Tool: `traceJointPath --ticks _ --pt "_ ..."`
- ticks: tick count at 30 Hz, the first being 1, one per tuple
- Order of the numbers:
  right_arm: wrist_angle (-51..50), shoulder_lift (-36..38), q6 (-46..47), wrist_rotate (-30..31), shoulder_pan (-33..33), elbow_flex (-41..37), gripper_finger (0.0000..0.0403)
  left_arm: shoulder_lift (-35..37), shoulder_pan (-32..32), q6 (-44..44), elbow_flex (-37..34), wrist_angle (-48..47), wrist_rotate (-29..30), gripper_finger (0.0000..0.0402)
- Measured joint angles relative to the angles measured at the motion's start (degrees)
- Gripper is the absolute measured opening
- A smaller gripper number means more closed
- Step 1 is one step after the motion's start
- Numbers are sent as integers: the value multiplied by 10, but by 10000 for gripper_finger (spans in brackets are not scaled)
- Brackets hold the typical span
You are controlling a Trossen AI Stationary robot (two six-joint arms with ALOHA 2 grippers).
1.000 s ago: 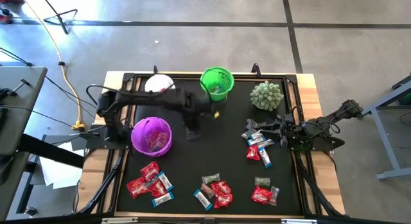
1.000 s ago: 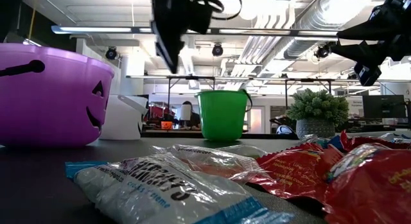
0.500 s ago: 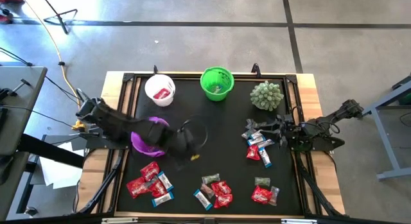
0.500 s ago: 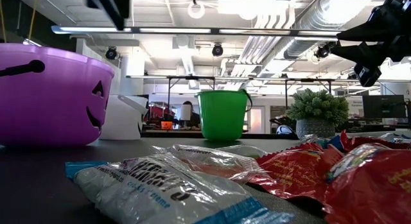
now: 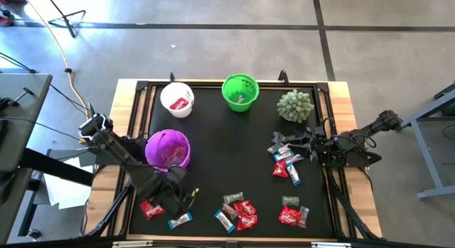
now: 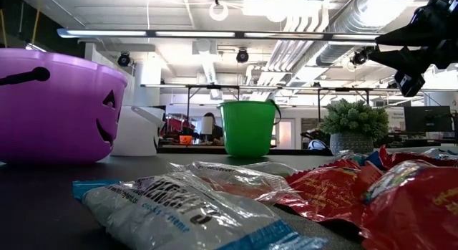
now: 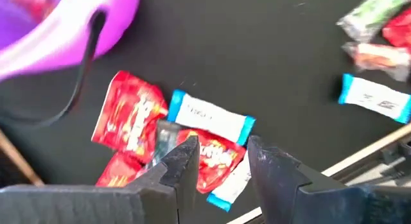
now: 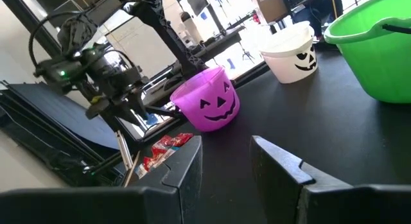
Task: Sort candy
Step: Put the red candy into the white bucket
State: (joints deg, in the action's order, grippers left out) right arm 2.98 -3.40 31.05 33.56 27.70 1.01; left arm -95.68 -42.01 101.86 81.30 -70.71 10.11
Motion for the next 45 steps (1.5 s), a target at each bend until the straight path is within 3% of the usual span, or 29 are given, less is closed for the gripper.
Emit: traceJointPath --ticks 8,13,19,24,29,35,45 --pt "0 0 0 0 0 0 126 0 -63 8 -18 0 -21 122" --pt "0 0 0 0 0 0 126 0 -96 71 -18 -6 -6 127" --pt "0 0 0 0 0 0 126 0 -123 128 -18 -46 1 184" --pt "0 0 0 0 0 0 126 0 -146 93 -21 -55 -35 229" --pt "0 0 0 0 0 0 126 0 -167 46 -65 -9 -48 233" --pt "0 0 0 1 0 0 126 0 -179 49 -159 116 -95 234" --pt "0 0 0 2 0 0 126 0 -195 60 -264 193 -164 233"
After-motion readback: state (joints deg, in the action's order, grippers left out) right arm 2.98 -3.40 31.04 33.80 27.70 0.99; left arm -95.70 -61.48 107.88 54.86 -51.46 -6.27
